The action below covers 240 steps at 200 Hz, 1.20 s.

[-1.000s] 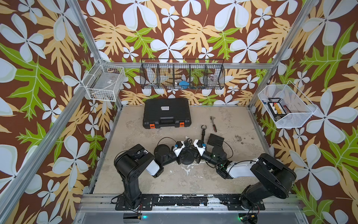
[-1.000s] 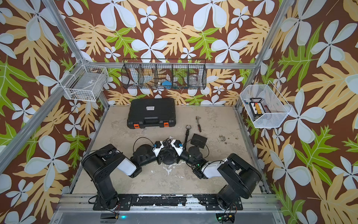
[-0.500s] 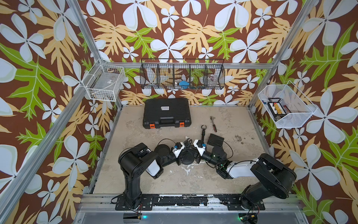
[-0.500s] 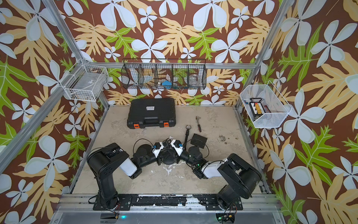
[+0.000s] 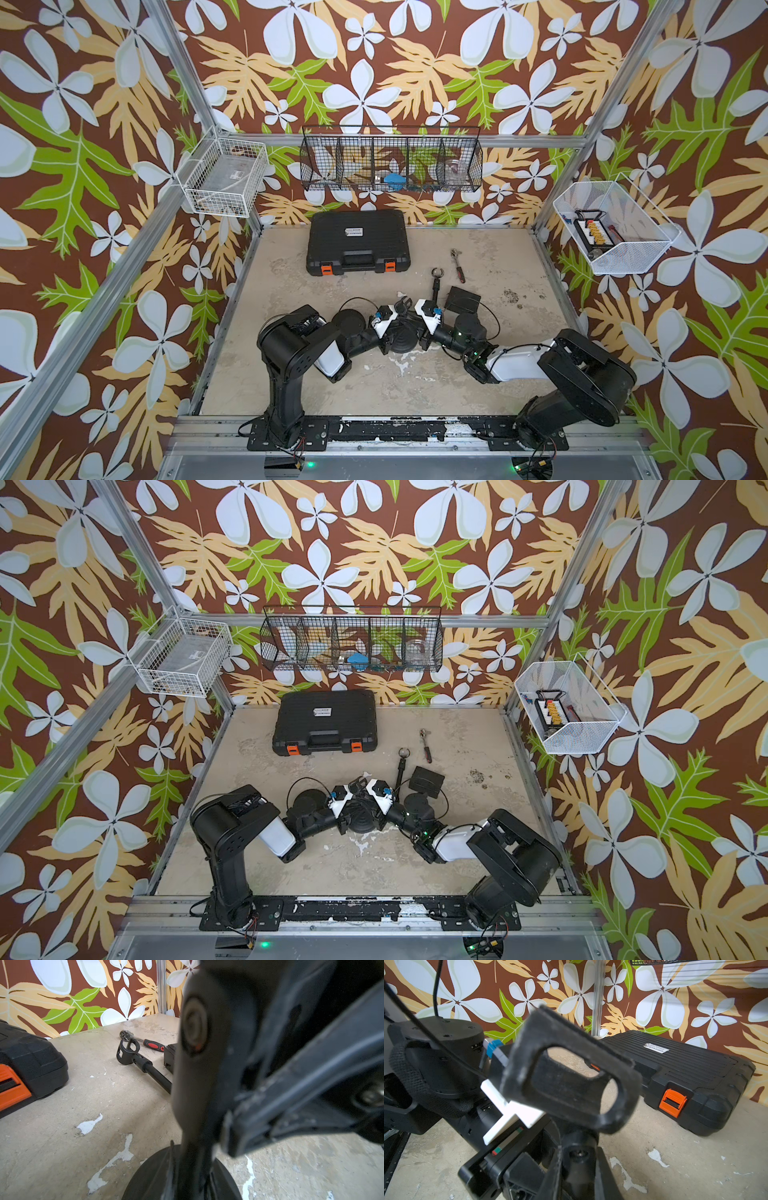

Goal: Assemble a microphone stand
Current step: Hold the microphone stand pole at the microphone stand base.

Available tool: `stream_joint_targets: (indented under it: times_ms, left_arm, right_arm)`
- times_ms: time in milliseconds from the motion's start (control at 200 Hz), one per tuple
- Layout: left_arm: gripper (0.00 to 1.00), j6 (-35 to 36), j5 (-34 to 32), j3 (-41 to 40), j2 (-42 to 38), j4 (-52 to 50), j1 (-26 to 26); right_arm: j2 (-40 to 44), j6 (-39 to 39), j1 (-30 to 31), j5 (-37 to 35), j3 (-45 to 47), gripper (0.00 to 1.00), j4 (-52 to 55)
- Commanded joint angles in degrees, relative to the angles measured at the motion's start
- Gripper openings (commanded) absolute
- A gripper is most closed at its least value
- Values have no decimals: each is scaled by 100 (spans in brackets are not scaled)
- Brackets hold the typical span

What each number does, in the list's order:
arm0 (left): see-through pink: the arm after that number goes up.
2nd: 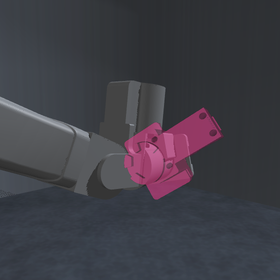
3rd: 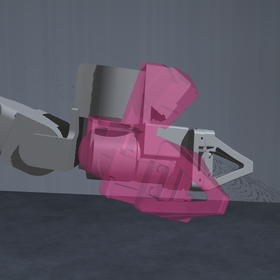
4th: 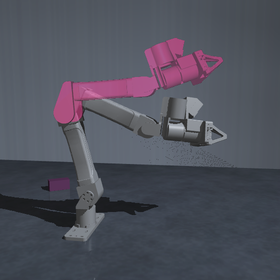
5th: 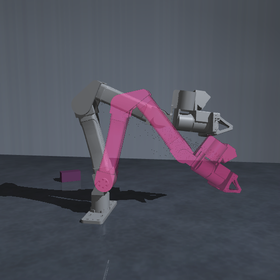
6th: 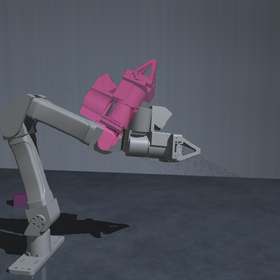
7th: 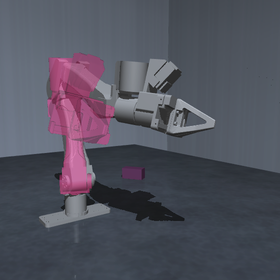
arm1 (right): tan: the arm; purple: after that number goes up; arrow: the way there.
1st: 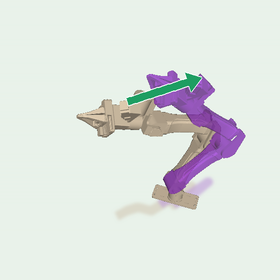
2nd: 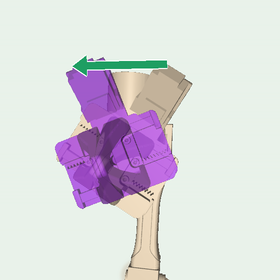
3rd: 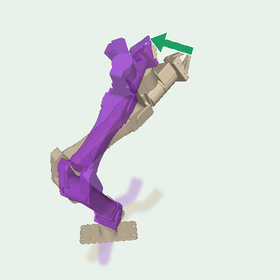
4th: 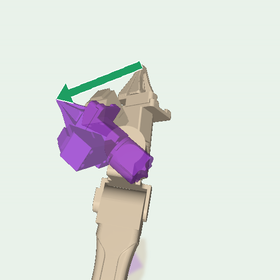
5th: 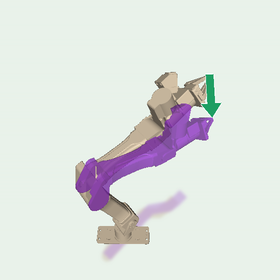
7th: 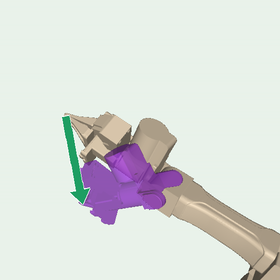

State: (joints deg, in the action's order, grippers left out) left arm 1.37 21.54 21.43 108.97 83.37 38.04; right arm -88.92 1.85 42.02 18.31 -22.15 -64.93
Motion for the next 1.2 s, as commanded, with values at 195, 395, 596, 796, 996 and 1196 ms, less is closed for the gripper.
stream_joint_targets:
  times_ms: [195,395,596,796,996,1196]
  left_arm:
    - [13,26,-47,74,188,153,-7]
    - [11,125,-74,54,213,155,-7]
    - [8,593,-366,133,177,-230,257]
    - [5,559,-515,64,145,-182,283]
    - [5,472,-450,118,136,-190,277]
    - [3,215,-242,160,182,-91,280]
  right_arm:
    - [64,7,7,193,43,6,494]
    - [128,-14,-18,160,71,9,541]
    - [263,-88,-33,147,136,24,587]
    - [736,-112,-160,379,275,45,1045]
    - [1637,205,-298,122,317,55,2252]
    - [1935,174,-307,45,519,53,2240]
